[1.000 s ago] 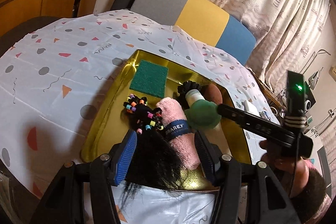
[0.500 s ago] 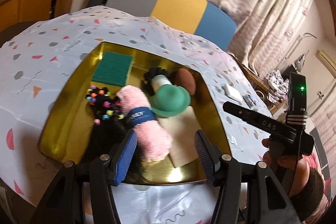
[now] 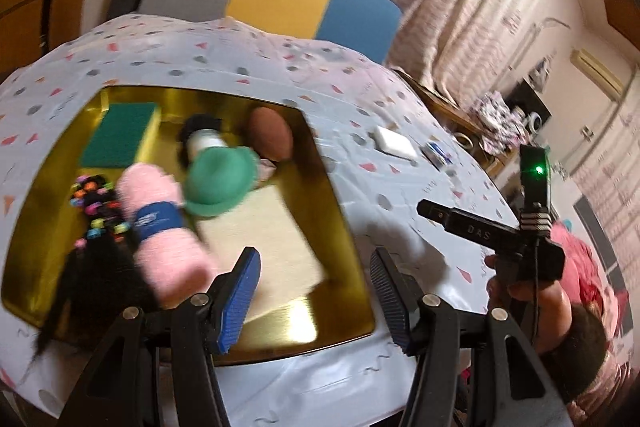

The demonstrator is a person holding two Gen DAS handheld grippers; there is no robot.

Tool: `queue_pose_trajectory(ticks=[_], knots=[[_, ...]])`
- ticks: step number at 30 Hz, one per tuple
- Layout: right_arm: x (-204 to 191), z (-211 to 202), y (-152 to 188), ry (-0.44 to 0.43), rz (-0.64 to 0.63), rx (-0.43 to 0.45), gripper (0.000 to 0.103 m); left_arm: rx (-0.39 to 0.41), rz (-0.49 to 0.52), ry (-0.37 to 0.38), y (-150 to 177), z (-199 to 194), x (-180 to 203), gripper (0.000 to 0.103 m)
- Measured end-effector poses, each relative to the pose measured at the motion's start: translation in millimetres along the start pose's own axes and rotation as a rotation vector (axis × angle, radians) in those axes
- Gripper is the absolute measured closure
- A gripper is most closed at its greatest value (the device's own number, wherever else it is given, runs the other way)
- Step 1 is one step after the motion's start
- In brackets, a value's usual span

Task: Organize rigid objects
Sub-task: 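Move the left tool over the white sponge block and grasp it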

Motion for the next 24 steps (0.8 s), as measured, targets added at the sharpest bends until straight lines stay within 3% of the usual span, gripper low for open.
queue_pose_trajectory(ticks=[13, 18, 21, 24], knots=[[82.8, 18.9, -14.0, 0.088, 0.063, 0.057, 0.026, -0.103, 0.149, 0.041, -31.9, 51.8, 73.0, 0.045], [118.0, 31.6, -9.5, 0.143, 0.126, 0.065, 0.026, -0.172, 0.21, 0.058, -54.5, 89.0, 104.7, 0.036], [129.1, 36.0, -3.0, 0.134, 0.165, 0.065, 0.026, -0.186, 0.267, 0.045, -67.9, 111.1, 123.3, 0.028], [136.4, 37.1, 1.3, 0.095, 0.214, 0.074, 0.026, -0.205, 0.347, 0.034, -85.2, 144.6, 144.2, 0.027]])
Point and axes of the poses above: each gripper's, at about its wrist camera, not at the fingertips, and z roughly the way its jaws point, x to its right, y to its underside, the point moved 5 cm from there along z, roughly the way its jaws point, and after that the axes turned 1 degree about -y, right-handed, at the moved point
